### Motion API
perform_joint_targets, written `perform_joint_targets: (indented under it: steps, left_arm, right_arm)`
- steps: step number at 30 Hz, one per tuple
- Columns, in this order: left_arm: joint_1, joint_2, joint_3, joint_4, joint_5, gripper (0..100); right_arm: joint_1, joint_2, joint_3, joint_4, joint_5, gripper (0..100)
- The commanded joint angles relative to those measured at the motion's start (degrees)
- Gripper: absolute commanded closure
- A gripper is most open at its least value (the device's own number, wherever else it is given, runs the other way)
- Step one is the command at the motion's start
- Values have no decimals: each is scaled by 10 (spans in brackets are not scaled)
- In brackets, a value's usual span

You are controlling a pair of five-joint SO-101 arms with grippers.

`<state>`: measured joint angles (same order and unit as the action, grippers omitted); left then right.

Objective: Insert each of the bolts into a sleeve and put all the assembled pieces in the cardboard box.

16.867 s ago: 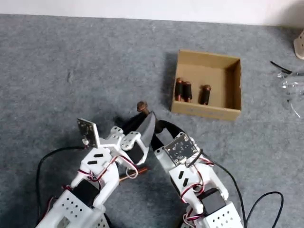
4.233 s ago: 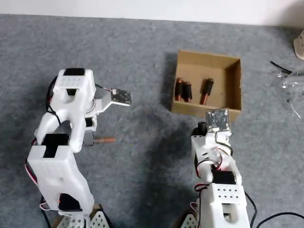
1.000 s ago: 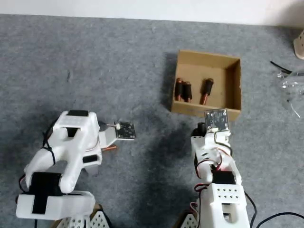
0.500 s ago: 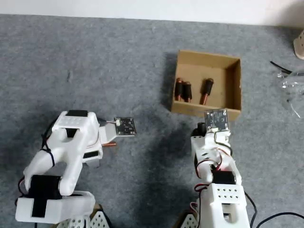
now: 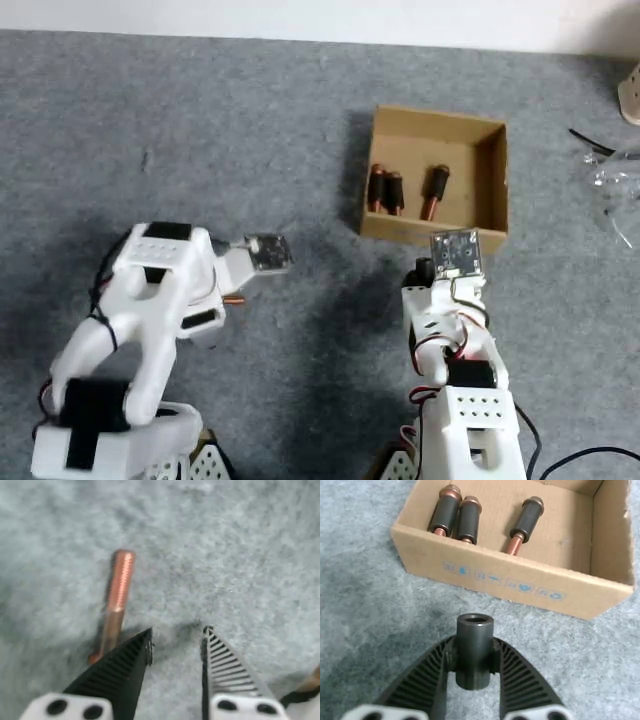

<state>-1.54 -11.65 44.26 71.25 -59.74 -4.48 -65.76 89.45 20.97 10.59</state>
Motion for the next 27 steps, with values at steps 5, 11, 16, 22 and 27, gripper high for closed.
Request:
perform_joint_targets:
  steps: [5, 11, 16, 22, 27]
  left_arm:
    - [0, -185, -71, 23, 343, 835]
    - [-3, -237, 2, 18, 579, 835]
    - [22, -240, 116, -69, 674, 839]
    - [-69, -241, 225, -324, 833, 840]
    - [-80, -241, 254, -377, 898, 839]
  right_arm:
    - [3, -11, -4, -22, 8, 994]
    - [3, -11, -4, -22, 8, 994]
    - [3, -11, -4, -22, 8, 994]
    - [3, -11, -4, -22, 8, 994]
    - [3, -11, -4, -22, 8, 994]
